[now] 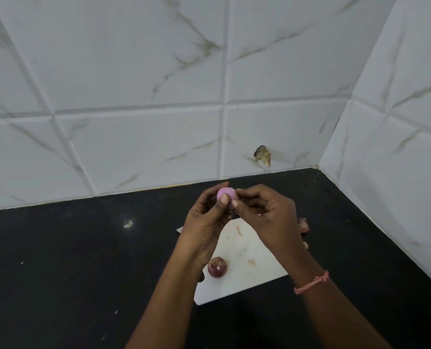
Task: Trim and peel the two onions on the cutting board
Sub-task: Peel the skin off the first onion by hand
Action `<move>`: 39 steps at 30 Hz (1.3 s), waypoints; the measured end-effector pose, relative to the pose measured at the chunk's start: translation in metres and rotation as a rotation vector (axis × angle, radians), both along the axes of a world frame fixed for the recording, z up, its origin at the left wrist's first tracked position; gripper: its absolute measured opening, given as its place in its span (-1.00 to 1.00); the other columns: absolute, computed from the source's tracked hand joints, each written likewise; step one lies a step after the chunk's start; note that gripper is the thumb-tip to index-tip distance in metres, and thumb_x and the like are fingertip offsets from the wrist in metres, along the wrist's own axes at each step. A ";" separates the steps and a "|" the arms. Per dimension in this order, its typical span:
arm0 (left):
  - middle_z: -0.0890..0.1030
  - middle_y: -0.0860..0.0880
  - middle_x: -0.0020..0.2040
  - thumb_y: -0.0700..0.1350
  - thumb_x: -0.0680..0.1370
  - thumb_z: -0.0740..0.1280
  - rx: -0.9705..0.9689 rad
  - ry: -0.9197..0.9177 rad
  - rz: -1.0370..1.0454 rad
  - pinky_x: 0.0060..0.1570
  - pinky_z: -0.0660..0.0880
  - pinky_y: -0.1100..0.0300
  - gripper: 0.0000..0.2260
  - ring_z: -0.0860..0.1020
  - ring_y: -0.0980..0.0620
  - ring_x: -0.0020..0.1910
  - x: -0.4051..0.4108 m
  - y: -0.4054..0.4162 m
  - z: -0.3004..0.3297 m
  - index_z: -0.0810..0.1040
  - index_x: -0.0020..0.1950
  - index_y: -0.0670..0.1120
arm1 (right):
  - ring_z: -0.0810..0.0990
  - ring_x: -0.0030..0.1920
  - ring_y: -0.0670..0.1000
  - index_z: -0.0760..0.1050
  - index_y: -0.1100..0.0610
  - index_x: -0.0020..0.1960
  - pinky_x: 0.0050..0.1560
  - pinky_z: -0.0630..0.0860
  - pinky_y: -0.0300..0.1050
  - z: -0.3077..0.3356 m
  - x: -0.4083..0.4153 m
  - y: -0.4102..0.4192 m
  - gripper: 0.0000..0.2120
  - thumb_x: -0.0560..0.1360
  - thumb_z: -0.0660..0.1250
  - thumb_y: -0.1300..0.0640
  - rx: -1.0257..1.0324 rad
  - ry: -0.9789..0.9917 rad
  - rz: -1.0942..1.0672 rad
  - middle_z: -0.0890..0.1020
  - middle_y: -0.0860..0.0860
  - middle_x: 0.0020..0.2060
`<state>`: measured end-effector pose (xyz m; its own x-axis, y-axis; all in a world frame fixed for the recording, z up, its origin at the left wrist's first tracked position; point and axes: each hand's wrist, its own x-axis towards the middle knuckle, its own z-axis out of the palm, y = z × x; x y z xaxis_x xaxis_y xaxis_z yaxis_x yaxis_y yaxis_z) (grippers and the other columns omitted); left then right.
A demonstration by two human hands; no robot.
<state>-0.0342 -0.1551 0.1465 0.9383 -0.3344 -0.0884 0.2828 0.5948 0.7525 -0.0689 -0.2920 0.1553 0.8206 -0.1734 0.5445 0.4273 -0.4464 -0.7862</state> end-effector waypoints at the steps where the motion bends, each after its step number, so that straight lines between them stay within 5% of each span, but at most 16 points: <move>1: 0.69 -0.12 0.00 -0.16 0.42 0.40 0.006 -0.001 0.000 -0.11 0.61 0.26 -0.64 0.68 0.05 -0.10 0.000 0.001 0.000 0.59 0.21 -0.18 | 0.68 -0.11 -0.14 0.65 0.19 0.02 -0.11 0.57 -0.36 -0.001 0.001 0.000 -0.82 0.44 0.48 0.16 -0.001 -0.011 -0.012 0.70 -0.05 -0.14; 7: 0.69 -0.14 0.08 -0.17 0.42 0.42 0.041 -0.018 -0.010 -0.09 0.61 0.25 -0.66 0.69 0.00 0.01 0.000 0.003 0.001 0.62 0.19 -0.13 | 0.67 -0.13 -0.16 0.63 0.16 -0.02 -0.12 0.54 -0.40 0.000 0.000 0.000 -0.90 0.47 0.45 0.18 0.019 -0.045 -0.056 0.69 -0.07 -0.18; 13: 0.68 -0.20 0.15 -0.22 0.45 0.41 0.041 0.004 -0.025 -0.01 0.63 0.17 -0.62 0.69 -0.11 0.09 -0.004 0.001 0.005 0.58 0.28 -0.19 | 0.60 -0.07 -0.21 0.61 0.23 0.01 -0.10 0.49 -0.47 -0.006 0.001 0.001 -0.88 0.47 0.45 0.25 -0.195 -0.131 -0.169 0.64 -0.03 -0.12; 26: 0.67 -0.21 0.17 -0.32 0.60 0.28 0.082 0.078 -0.022 0.05 0.63 0.18 -0.74 0.66 -0.14 0.17 0.002 -0.001 -0.002 0.60 0.27 -0.20 | 0.63 -0.14 -0.21 0.63 0.05 -0.06 -0.17 0.49 -0.44 -0.004 0.005 -0.001 -0.95 0.50 0.42 0.18 0.160 0.164 -0.211 0.67 -0.14 -0.20; 32: 0.67 -0.25 0.16 -0.26 0.65 0.21 0.063 0.102 -0.024 0.14 0.61 0.11 -0.74 0.66 -0.15 0.16 0.001 -0.004 -0.001 0.60 0.27 -0.22 | 0.60 -0.14 -0.28 0.61 0.03 -0.08 -0.20 0.46 -0.50 0.000 0.004 0.004 -0.92 0.51 0.41 0.20 0.166 0.190 -0.237 0.64 -0.19 -0.23; 39: 0.69 -0.21 0.12 -0.21 0.62 0.29 0.050 0.105 -0.048 -0.03 0.63 0.22 -0.77 0.69 -0.10 0.09 -0.002 -0.003 0.002 0.59 0.26 -0.22 | 0.58 -0.18 -0.33 0.60 0.11 -0.05 -0.26 0.43 -0.53 0.000 0.005 0.005 -0.96 0.51 0.40 0.21 0.106 0.188 -0.248 0.62 -0.16 -0.23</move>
